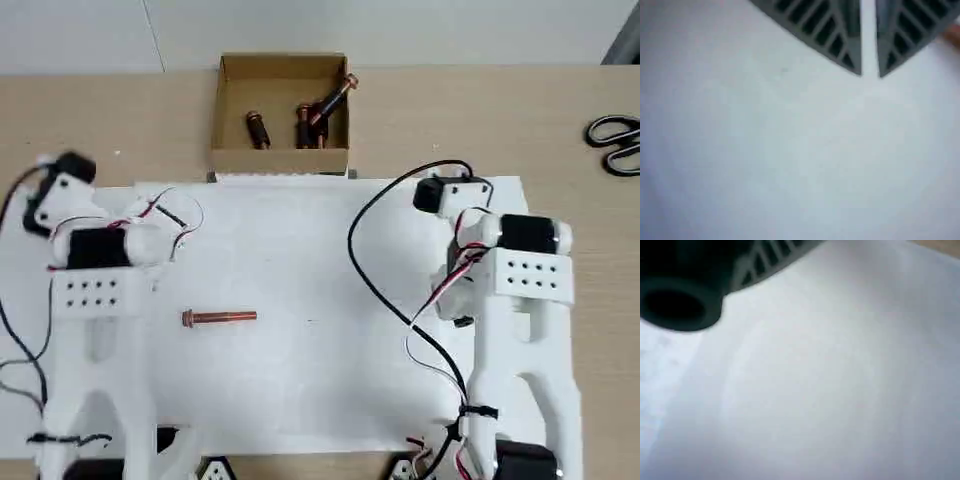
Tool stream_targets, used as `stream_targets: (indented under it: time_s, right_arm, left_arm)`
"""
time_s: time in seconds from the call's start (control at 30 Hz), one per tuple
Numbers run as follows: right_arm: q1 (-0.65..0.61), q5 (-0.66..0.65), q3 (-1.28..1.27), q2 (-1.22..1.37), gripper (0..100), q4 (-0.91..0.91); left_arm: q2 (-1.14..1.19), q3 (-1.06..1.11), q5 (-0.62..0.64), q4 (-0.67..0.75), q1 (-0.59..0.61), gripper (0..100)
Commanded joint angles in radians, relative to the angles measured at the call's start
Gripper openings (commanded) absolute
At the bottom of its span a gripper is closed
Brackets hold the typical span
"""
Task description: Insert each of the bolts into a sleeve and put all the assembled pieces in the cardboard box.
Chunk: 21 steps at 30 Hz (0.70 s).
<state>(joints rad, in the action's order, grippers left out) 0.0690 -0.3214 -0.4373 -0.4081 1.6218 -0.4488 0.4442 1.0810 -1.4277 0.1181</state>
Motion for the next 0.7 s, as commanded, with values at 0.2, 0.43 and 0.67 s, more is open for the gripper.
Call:
stream_targets:
  time_s: [0.2, 0.43, 0.67]
  right_arm:
    - [0.059, -0.032, -0.069, -0.090, 0.7, -0.028]
    - [0.059, -0.032, -0.081, -0.102, 0.6, -0.048]
    - [0.059, -0.032, -0.081, -0.102, 0.6, -0.056]
  left_arm:
    - [0.048, -0.038, 0.112, -0.091, 0.002, 1]
    - [0.049, -0.019, 0.109, -0.083, -0.006, 1]
    - [0.048, 0.107, 0.106, -0.026, -0.058, 10]
